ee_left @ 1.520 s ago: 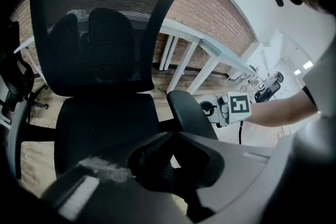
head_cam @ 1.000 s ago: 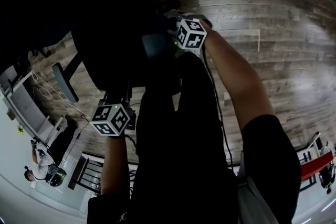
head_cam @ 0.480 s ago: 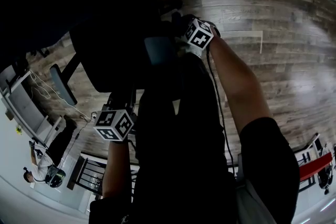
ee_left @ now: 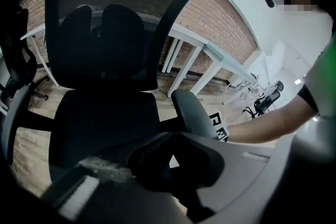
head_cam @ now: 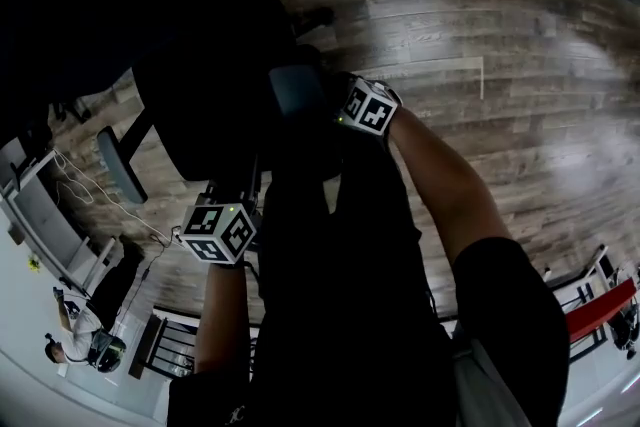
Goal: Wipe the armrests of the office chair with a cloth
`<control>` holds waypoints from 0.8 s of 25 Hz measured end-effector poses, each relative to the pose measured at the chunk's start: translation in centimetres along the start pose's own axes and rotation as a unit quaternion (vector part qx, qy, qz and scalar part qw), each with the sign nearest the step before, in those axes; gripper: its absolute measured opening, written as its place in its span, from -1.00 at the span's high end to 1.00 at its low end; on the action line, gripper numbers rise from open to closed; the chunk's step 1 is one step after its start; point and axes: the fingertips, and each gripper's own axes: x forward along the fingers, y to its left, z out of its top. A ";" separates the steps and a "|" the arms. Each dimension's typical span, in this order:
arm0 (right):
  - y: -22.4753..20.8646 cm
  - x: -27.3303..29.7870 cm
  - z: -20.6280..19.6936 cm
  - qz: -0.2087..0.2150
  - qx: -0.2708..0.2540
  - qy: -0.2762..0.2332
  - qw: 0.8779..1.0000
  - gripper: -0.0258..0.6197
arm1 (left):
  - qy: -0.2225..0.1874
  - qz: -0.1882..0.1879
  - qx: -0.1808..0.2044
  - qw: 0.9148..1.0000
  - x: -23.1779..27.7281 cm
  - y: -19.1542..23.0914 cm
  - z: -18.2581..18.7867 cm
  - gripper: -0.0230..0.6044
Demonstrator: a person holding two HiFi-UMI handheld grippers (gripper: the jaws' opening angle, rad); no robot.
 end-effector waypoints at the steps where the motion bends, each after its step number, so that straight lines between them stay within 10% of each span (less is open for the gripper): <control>1: 1.0 -0.3 0.5 0.006 0.000 -0.012 1.000 0.73 | -0.003 -0.002 0.000 1.000 -0.1 -0.2 0.2 0.91; 11: 4.6 -5.4 3.4 0.037 -0.105 -0.013 0.994 0.73 | -0.042 -0.004 -0.011 0.999 -2.2 -0.7 2.0 0.91; 20: 0.7 -9.7 7.7 -0.042 -0.138 -0.030 0.989 0.73 | -0.065 0.002 -0.036 0.997 -3.8 -1.3 2.5 0.91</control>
